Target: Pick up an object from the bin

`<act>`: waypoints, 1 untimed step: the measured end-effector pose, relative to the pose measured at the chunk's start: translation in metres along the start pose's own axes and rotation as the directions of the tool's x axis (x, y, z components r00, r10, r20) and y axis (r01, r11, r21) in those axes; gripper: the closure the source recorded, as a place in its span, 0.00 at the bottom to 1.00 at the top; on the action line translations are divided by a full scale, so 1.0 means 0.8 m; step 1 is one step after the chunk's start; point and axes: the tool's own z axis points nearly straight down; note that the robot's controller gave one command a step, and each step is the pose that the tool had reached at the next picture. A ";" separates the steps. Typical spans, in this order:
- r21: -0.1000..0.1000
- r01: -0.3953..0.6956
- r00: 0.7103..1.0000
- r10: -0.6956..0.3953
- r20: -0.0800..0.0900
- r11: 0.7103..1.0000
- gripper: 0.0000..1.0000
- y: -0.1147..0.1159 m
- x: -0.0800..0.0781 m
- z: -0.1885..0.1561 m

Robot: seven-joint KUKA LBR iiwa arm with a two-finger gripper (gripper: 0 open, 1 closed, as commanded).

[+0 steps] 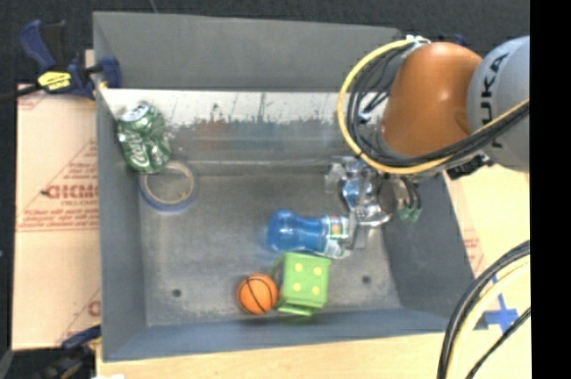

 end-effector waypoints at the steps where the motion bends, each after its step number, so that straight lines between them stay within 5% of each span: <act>1: 0.001 0.002 1.000 -0.002 0.008 1.000 0.00 0.000 -0.002 -0.005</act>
Offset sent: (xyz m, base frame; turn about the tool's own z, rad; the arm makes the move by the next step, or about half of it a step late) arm 0.0161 0.0098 -0.1073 0.1220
